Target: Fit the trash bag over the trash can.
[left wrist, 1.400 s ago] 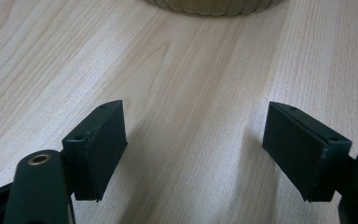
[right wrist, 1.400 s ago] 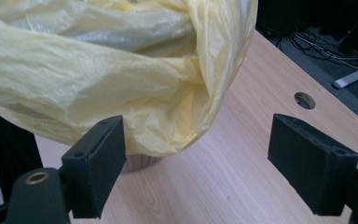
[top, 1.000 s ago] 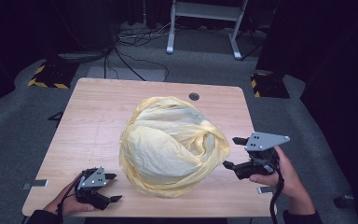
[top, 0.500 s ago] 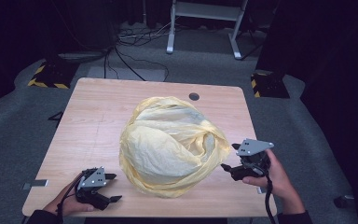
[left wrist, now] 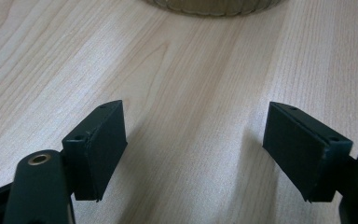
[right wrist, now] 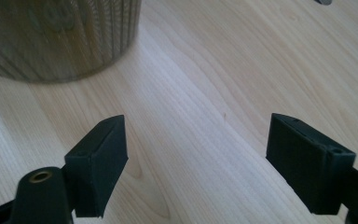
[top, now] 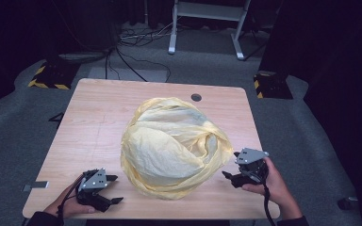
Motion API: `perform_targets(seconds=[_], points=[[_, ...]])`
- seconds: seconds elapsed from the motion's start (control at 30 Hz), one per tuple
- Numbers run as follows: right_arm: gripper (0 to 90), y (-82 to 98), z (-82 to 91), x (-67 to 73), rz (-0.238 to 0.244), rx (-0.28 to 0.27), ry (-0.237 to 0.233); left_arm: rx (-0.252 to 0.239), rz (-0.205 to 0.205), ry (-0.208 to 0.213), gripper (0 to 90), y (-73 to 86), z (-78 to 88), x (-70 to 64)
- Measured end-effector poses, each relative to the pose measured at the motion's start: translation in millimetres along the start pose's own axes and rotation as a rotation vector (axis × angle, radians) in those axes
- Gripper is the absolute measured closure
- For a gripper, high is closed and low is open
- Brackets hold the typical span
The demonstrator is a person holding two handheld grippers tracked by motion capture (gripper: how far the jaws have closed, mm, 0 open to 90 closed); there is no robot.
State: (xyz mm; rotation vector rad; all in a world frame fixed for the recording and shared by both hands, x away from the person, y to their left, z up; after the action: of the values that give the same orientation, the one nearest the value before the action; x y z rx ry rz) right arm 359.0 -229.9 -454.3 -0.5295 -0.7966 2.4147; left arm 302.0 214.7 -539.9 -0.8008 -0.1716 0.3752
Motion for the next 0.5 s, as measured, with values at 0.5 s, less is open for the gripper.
perform_targets(seconds=[0.5], points=[[20.3, 42.4, -22.4, 6.6, -0.047, 0.037, 0.001, -0.001, 0.002, 0.003, 21.0, 0.0, 0.0, 0.0]])
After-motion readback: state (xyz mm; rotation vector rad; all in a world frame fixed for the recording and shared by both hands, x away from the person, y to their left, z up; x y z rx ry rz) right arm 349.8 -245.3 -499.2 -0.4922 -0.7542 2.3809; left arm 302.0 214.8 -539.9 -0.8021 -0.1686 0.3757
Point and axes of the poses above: each handheld gripper's, and its own axes: z roughly backward along the jaws, y roughly out of its underside, x roughly to its left, the point moved 5 cm from there along -z, roughly forward along the jaws, and after that the axes turned 3 degrees about -z, right-handed, at the moved point
